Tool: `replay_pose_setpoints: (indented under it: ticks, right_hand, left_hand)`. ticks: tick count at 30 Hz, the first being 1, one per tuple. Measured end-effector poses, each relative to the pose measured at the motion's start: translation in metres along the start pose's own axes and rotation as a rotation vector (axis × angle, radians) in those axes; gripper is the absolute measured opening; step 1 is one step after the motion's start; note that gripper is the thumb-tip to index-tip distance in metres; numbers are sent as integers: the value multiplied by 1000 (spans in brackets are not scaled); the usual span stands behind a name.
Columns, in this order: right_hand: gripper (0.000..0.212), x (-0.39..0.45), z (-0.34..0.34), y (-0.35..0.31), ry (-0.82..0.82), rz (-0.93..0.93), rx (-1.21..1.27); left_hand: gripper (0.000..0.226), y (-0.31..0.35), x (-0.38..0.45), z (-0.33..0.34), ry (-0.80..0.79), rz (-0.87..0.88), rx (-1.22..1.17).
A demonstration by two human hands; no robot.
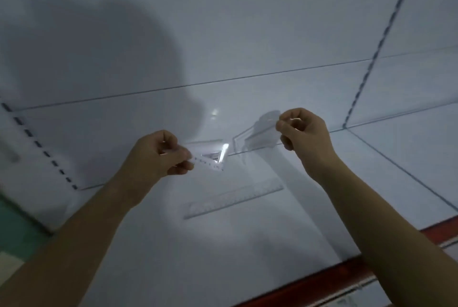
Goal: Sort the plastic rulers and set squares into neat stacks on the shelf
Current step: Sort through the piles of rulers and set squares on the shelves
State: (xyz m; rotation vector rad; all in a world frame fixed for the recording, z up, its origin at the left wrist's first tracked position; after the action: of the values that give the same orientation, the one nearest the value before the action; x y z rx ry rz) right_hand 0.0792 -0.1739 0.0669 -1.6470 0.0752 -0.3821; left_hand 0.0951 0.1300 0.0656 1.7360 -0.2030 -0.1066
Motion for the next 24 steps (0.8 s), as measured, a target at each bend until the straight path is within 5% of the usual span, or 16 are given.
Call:
replay_pose_setpoints:
  ticks: [9, 15, 24]
  right_hand:
    - [12, -67, -268, 18, 325, 97, 279]
    - [22, -109, -428, 40, 485, 139, 98]
    - [18, -152, -591, 59, 572, 257, -69]
  left_hand:
    - [20, 51, 36, 282, -280, -38, -219]
    - [14, 82, 30, 482, -491, 6, -183]
    - [14, 127, 39, 691, -726, 144, -22]
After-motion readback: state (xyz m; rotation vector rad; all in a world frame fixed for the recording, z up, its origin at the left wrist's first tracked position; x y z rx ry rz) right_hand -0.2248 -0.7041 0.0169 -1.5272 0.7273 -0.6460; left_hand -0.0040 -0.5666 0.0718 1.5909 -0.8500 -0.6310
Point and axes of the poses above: each hand's wrist, its own x-axis towards the middle knuckle, its own z-axis out of the palm, y = z × x, the point moved 5 cm from there along x, towards the middle knuckle, and after that the axes turned 2 degrees about -y, right-handed, at the moved point
